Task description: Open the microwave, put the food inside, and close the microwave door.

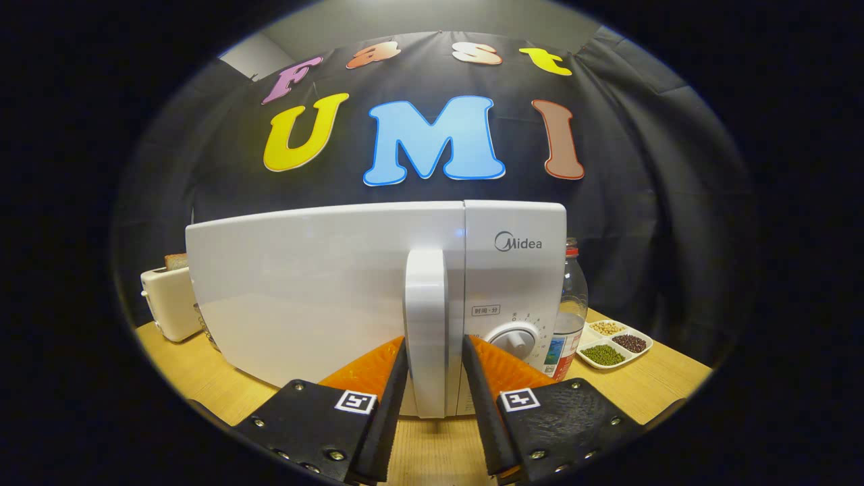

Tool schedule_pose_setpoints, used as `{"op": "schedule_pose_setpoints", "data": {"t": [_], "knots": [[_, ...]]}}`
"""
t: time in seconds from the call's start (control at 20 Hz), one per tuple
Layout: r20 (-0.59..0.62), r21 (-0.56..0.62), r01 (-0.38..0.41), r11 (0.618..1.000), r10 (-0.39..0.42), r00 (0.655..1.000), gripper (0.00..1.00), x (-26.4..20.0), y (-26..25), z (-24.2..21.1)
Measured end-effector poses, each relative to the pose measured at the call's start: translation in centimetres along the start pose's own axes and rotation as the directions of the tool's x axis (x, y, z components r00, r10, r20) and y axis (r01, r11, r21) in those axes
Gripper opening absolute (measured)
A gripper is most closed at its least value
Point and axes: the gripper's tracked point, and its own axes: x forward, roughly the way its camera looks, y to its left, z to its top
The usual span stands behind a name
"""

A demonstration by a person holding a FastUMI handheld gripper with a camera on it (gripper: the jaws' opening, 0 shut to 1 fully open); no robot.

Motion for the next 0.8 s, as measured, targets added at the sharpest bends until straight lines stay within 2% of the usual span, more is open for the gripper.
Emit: {"op": "schedule_pose_setpoints", "data": {"t": [0.05,0.1,0.15,0.2,0.25,0.35,0.4,0.45,0.5,0.8], "knots": [[0.006,-0.020,-0.006,1.000,0.006,1.000,0.40,0.0,0.2,0.0],[0.000,-0.031,-0.004,1.000,0.004,1.000,0.40,-0.1,0.4,-0.2],[-0.002,-0.035,-0.002,0.999,0.002,1.000,0.32,-0.2,0.4,0.0],[-0.010,-0.024,-0.003,1.000,0.003,1.000,0.31,-0.1,0.3,-0.1],[-0.020,-0.002,-0.012,1.000,0.012,1.000,0.27,-0.2,0.3,-0.1],[-0.050,0.038,-0.024,0.999,0.026,0.998,0.27,-0.4,0.5,-0.3],[-0.057,0.034,-0.019,0.999,0.021,0.998,0.18,-0.3,0.4,-0.3],[-0.057,0.023,-0.010,1.000,0.011,0.998,0.18,-0.5,0.3,-0.1],[-0.062,0.013,-0.002,1.000,0.003,0.998,0.11,-0.4,0.3,-0.2],[-0.081,0.028,-0.022,0.999,0.024,0.996,0.11,-2.2,0.7,-0.4]]}}
